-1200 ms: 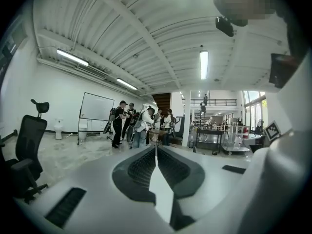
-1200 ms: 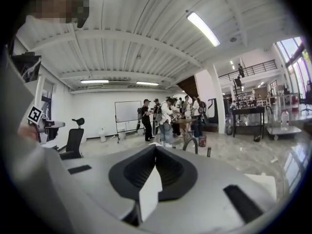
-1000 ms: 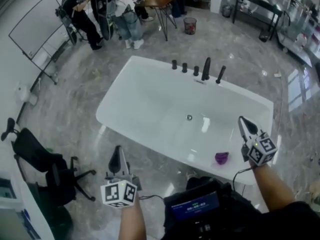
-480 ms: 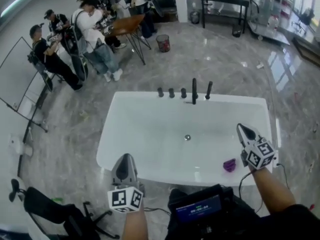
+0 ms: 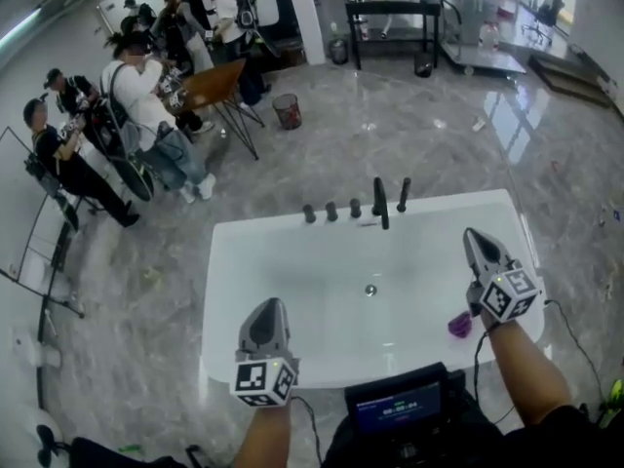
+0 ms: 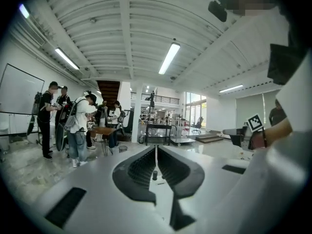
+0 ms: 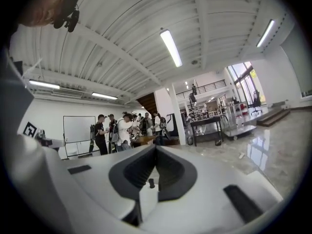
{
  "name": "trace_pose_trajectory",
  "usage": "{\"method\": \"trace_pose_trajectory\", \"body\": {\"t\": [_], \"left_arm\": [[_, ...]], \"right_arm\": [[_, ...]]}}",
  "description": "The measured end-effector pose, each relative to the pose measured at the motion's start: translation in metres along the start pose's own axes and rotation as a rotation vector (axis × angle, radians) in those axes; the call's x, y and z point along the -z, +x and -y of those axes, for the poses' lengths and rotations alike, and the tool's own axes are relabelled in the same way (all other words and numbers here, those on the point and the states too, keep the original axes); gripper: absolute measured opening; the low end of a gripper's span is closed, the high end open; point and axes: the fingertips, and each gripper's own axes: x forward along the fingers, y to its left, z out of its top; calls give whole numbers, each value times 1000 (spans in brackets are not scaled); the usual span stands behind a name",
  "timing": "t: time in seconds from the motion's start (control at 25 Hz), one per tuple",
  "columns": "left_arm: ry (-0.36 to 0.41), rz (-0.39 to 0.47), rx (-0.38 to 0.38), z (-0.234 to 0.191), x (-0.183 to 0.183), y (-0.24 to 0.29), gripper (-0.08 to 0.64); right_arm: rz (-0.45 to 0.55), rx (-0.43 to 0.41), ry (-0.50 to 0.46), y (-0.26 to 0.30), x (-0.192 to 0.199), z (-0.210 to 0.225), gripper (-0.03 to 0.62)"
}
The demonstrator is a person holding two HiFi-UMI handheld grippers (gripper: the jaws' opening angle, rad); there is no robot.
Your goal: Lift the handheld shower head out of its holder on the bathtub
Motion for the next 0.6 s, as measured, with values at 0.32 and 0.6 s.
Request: {"method": "trace_pose_trajectory", "body": {"t": [0.32,0.6], "left_arm": [[13,-5,81,22,-5,71,20],[81,-51,116,41,44,155,21]], "right_arm": [[-72,-140,-39,89,-12,26,6],[-114,-10,-127,173,88,108,6]]}}
